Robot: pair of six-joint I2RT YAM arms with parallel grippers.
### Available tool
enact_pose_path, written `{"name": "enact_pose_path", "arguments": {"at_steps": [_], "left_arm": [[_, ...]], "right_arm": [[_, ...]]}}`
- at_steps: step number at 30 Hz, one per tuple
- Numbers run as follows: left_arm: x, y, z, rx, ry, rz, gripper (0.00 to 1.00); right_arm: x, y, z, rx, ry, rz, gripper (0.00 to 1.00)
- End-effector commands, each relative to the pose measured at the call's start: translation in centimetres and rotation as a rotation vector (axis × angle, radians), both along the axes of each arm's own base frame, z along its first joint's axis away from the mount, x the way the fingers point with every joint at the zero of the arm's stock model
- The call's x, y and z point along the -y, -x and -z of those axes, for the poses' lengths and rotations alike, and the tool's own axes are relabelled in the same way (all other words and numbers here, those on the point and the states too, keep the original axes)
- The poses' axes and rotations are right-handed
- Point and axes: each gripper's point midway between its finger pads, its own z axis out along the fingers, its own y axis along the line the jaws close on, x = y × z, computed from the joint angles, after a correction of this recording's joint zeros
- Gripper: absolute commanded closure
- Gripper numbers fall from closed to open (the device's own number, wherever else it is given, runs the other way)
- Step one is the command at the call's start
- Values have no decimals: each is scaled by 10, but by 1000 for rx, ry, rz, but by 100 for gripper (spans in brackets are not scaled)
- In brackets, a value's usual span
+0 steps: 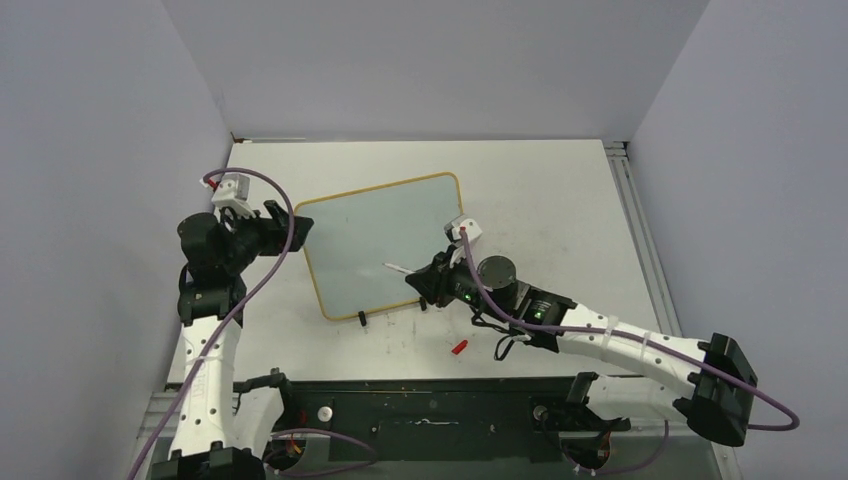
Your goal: Write a sentence on the whiteboard
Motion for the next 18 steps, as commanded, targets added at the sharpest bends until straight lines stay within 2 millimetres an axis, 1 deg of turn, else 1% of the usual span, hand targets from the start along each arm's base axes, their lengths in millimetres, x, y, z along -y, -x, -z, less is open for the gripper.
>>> {"name": "enact_pose_path", "arguments": {"at_steps": [1, 2, 5, 7, 9, 12, 18], "left_arm": [[2, -7, -18, 96, 85, 63, 24], [1, -8, -17, 103, 96, 72, 24], [1, -14, -13, 105, 121, 100, 24], [-4, -19, -6, 90, 125, 88, 24], [-11, -23, -4, 85, 133, 71, 25], [-15, -29, -1, 80, 139, 62, 25], [-17, -39, 17, 21, 165, 70, 26]], "right_arm": [[-28, -21, -56, 115, -177, 55, 95], [-32, -22, -59, 118, -188, 51, 95], [-50, -28, -55, 122, -188, 32, 95], [-60, -31, -55, 128, -189, 24, 95], [-70, -34, -55, 135, -195, 14, 95], [-83, -39, -54, 140, -200, 1, 95], [-105, -46, -49, 150, -194, -11, 95]]}}
